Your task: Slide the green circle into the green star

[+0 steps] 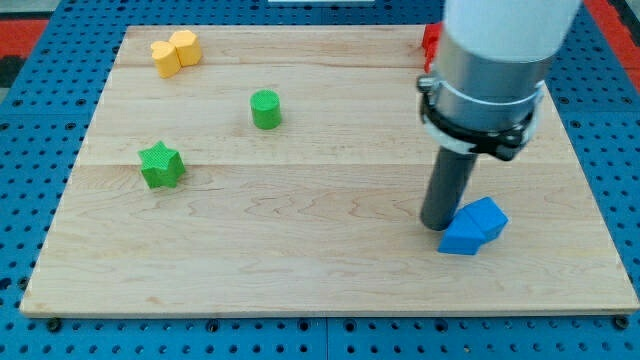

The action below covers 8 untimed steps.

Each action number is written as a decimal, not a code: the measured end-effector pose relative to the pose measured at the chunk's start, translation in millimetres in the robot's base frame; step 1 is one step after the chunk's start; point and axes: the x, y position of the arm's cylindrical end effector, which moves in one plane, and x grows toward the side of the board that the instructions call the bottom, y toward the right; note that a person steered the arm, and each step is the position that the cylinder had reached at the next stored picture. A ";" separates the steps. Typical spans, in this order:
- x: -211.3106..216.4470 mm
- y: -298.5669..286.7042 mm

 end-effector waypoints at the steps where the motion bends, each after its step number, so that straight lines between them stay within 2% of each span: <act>1: -3.8 29.8; 3: -25.0 42.5; 4: -47.4 23.3; 5: -89.2 -46.0; 6: -154.6 -100.9; 7: -183.1 -149.6; 8: -146.5 -201.8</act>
